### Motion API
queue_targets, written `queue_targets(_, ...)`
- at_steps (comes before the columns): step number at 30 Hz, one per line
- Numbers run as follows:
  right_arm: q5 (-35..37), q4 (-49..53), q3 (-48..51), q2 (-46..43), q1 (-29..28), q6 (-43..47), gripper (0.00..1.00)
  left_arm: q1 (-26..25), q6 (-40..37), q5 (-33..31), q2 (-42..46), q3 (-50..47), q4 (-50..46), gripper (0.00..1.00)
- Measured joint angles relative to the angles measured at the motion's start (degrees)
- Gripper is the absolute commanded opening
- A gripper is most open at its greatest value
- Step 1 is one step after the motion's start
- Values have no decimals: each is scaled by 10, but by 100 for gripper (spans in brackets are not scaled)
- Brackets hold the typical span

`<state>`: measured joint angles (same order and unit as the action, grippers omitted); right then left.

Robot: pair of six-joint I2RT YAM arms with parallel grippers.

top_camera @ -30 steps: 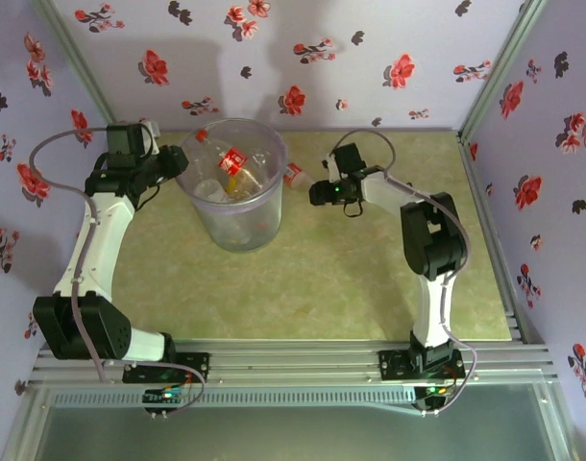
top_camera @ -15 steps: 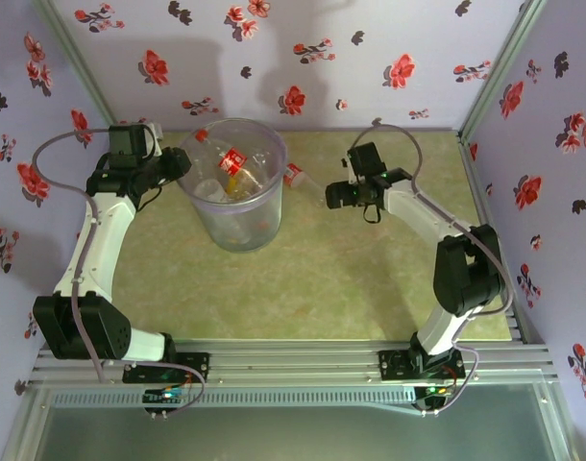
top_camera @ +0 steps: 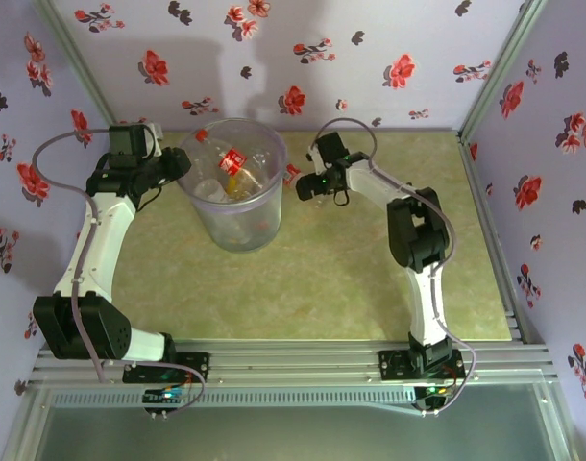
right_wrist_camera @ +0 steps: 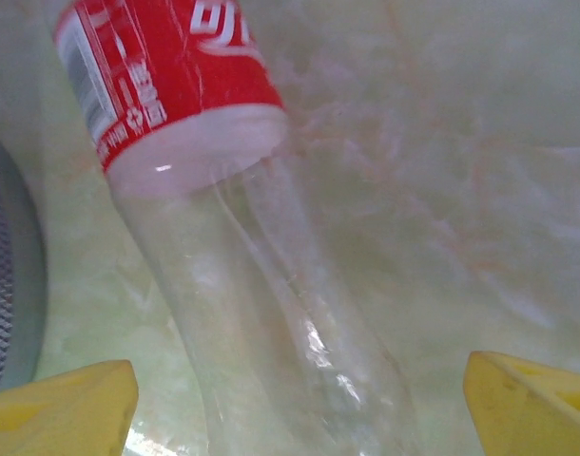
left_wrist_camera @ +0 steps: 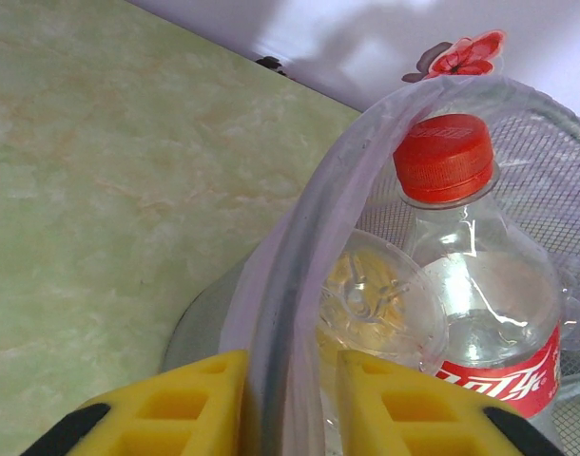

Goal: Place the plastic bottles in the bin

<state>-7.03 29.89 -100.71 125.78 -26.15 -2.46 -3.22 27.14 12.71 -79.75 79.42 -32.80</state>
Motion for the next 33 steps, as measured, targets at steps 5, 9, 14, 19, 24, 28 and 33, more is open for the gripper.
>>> queue_targets(5, -11, 0, -27, 48, -2, -4, 76, 0, 0, 0, 0, 0, 0, 29)
queue_targets(9, -9, 1, -40, 61, -2, -5, 64, 0, 0, 0, 0, 0, 0, 28)
queue_targets(14, -1, -2, -18, 37, 1, -6, 49, 0, 0, 0, 0, 0, 0, 28)
queue_targets(19, 9, 6, 24, -51, 17, -5, 46, -5, 4, 0, -4, 0, 1, 28)
queue_targets(24, 23, 13, 40, -200, 40, 0, 47, -18, 10, 0, -23, 11, 5, 27)
queue_targets(28, 23, 8, 40, -303, 40, 2, 45, -33, 15, 0, -39, 21, 17, 27)
queue_targets(33, 18, -2, 8, -350, -1, 2, 45, -55, 24, 0, -62, 35, 30, 26)
